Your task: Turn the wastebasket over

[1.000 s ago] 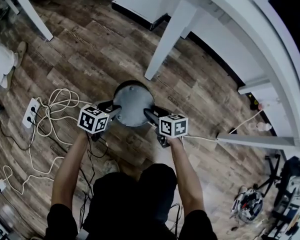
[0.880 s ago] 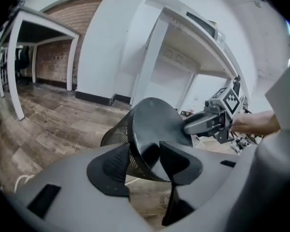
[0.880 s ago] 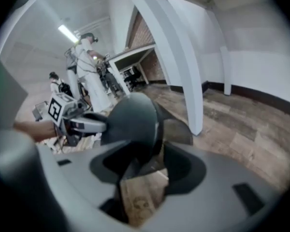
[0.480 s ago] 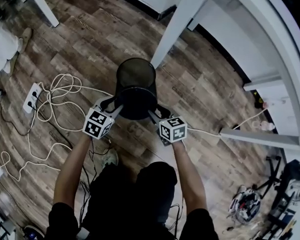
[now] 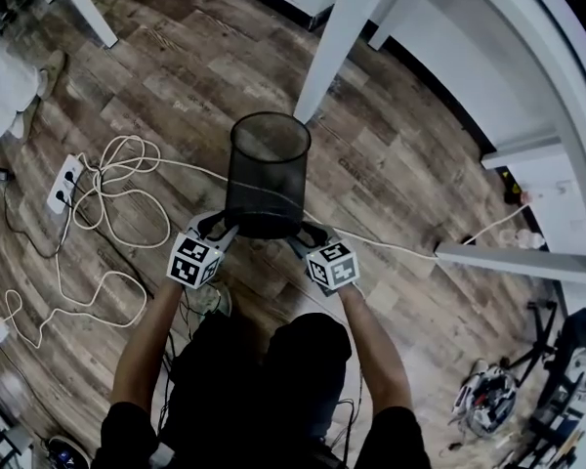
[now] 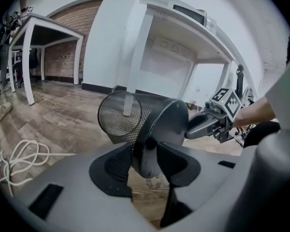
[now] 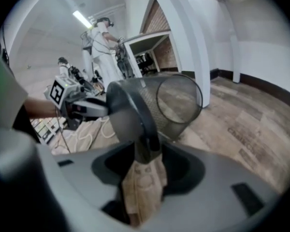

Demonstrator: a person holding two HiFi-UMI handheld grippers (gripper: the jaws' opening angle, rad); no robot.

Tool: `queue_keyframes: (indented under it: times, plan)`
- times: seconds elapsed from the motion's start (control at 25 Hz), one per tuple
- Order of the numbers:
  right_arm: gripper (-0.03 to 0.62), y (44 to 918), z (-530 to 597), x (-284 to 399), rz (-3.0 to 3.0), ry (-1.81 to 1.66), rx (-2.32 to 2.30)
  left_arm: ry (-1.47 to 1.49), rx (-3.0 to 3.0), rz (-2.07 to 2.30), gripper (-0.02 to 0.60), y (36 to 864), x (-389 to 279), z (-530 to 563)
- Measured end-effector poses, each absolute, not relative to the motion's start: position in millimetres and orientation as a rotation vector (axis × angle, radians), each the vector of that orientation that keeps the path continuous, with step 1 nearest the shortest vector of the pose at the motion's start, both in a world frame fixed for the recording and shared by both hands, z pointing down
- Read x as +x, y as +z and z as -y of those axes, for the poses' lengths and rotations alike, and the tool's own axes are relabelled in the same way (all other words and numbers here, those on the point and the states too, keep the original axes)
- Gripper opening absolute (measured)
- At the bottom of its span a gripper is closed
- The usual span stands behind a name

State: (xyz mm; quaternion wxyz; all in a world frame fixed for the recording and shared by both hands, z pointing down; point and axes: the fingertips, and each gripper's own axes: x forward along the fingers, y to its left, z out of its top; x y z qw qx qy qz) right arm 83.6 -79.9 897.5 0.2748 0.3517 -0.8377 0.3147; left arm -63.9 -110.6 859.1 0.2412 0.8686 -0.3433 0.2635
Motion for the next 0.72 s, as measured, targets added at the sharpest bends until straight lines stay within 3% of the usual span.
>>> queue_keyframes:
  times: [0.36,0.72]
  plan:
    - [0.189,936.6,52.2,77.2,2.233,0.818,0.879,0.764,2.247,0.89,0.178,929.8,-77.2,58.5]
    - [0.189,952.9,41.9,75.5,2.225,0.826,0.832,0.779,2.233,0.856,0.178,947.2,-78.4,47.2]
